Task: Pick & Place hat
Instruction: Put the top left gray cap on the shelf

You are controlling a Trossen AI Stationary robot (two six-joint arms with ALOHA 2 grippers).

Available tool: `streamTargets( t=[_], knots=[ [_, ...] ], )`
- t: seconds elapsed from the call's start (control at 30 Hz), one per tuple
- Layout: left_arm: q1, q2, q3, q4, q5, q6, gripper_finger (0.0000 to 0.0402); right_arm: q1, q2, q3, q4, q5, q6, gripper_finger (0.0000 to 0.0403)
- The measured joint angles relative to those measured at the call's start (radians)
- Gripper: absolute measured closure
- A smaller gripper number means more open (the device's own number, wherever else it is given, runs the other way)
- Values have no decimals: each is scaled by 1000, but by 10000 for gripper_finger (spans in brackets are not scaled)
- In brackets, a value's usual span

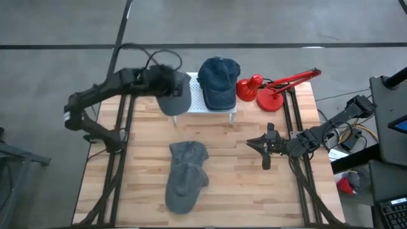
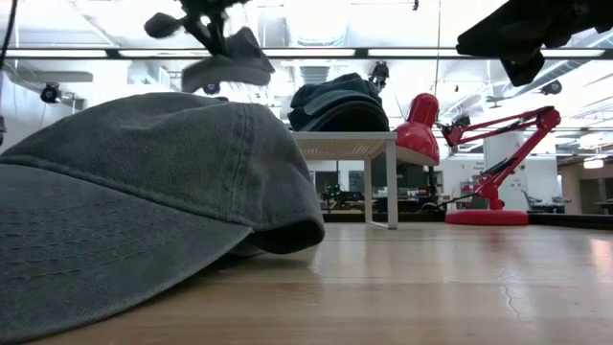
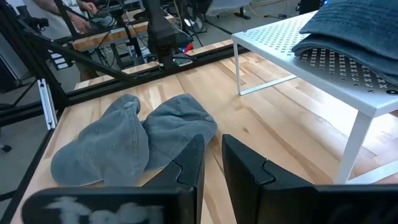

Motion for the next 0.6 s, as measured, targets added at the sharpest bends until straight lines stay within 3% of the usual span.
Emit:
streamTargets(
  t=[0.23,0.6],
  knots=[
    [116,133,63,24,93,124,401,0,0,0,0,0,0,351],
    [168,249,140,7,176,177,401,0,0,0,1,0,0,351]
  ],
)
